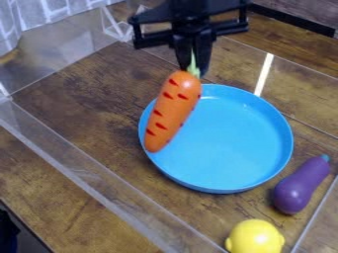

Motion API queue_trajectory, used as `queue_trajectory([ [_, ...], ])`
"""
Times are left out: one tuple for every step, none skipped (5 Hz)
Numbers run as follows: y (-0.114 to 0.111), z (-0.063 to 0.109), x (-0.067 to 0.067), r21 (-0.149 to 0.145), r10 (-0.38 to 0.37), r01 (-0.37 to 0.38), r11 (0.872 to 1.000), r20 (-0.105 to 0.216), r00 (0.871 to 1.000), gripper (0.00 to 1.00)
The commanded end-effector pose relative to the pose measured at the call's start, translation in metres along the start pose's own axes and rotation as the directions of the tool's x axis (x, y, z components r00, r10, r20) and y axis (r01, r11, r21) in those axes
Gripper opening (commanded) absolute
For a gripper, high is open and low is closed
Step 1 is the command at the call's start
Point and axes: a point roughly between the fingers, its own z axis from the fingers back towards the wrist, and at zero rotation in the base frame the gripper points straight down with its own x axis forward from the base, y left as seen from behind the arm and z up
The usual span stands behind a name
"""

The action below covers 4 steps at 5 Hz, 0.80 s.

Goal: Put the carrot on the blue tray

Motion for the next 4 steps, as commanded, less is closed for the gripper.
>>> queue_trajectory([
  [-0.002, 0.009, -0.011, -0.022, -0.053, 0.053, 0.998, 0.034, 0.998, 0.0],
  [-0.003, 0.011, -0.001, -0.013, -0.114, 0.114, 0.993, 0.018, 0.993, 0.0],
  [-0.005, 0.005, 0.009, -0.007, -0.177, 0.177, 0.984, 0.005, 0.984, 0.0],
  [-0.003, 0.0, 0.017, 0.027, -0.133, 0.133, 0.991, 0.015, 0.991, 0.0],
])
